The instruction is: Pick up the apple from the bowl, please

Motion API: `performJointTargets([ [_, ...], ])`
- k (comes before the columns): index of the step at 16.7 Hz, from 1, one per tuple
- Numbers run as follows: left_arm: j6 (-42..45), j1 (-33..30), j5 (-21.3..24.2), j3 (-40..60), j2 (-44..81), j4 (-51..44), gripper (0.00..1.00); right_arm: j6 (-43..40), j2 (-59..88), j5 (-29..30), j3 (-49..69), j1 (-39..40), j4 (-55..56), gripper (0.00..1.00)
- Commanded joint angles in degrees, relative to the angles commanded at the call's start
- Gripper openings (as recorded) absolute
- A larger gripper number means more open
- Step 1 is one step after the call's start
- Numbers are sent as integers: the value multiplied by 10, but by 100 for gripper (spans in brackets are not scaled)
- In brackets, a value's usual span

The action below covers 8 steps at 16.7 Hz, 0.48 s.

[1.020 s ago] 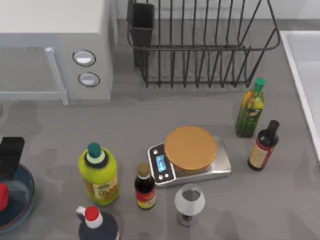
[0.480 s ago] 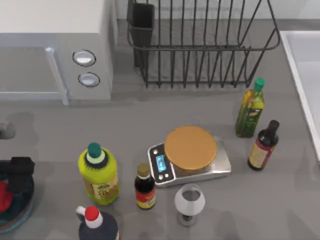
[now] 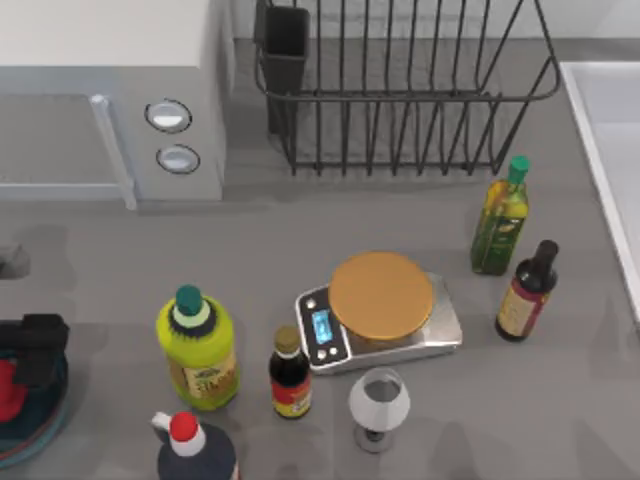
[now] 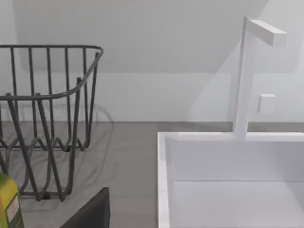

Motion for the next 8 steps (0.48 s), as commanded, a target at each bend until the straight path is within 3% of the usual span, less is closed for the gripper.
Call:
performJointTargets([
  [8, 0, 0, 0, 0, 0, 0, 17, 0, 0, 0, 0, 0, 0, 100],
])
